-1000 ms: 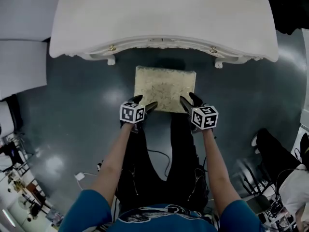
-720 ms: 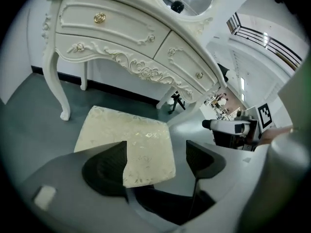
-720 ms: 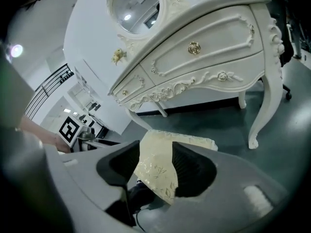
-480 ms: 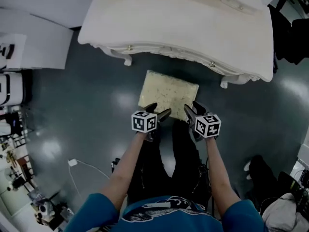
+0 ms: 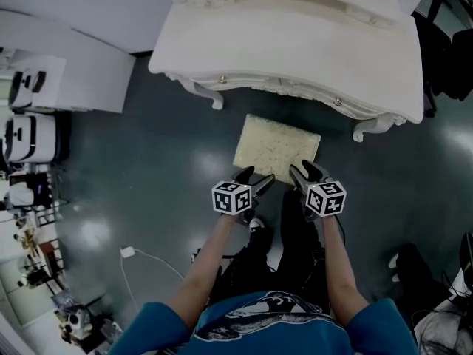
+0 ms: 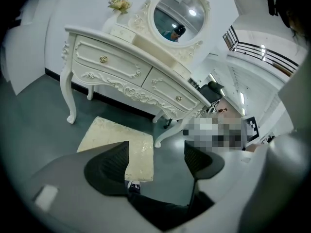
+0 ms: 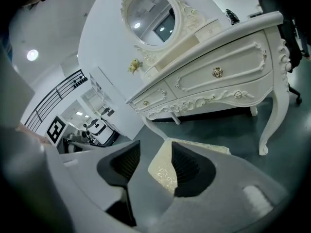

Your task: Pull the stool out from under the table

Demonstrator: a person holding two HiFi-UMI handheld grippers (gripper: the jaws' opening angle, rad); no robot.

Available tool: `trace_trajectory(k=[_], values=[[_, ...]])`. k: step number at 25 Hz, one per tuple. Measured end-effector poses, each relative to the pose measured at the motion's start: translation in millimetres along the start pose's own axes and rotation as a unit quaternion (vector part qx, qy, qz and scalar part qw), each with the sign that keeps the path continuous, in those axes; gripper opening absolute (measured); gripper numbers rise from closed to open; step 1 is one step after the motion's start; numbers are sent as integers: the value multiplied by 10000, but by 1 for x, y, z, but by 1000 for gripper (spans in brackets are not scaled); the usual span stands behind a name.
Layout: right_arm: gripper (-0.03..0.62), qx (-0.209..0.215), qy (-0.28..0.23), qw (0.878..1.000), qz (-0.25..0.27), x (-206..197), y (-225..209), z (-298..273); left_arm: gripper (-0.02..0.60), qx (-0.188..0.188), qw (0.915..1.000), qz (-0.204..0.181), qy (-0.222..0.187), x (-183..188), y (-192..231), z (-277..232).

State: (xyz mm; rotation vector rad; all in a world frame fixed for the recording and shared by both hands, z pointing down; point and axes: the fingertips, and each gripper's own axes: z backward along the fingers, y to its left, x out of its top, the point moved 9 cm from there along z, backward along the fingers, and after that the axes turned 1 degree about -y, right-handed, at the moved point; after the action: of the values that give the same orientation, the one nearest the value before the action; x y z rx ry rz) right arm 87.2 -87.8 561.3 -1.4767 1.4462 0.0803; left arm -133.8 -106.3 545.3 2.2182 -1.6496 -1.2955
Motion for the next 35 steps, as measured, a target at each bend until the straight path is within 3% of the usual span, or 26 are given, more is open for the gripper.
trace_trajectory(k=[7,15,23,35], values=[[202,-121,-319,9994,106,-16,47,16,357,-182,9982,75,-573,-14,7,62],[185,-339,-614,9965,457,-42,124,53,294,-466,9941,-703,-677,-52,7,145],[140,-583,-1030,9902,745,-68,204,99,248,-783,9858,-895,-1190,-74,0,216],[30,-438,-1543,9810,1091,-93,295,159,41,-1079,9660,-1460,-1840,-97,-41,305]])
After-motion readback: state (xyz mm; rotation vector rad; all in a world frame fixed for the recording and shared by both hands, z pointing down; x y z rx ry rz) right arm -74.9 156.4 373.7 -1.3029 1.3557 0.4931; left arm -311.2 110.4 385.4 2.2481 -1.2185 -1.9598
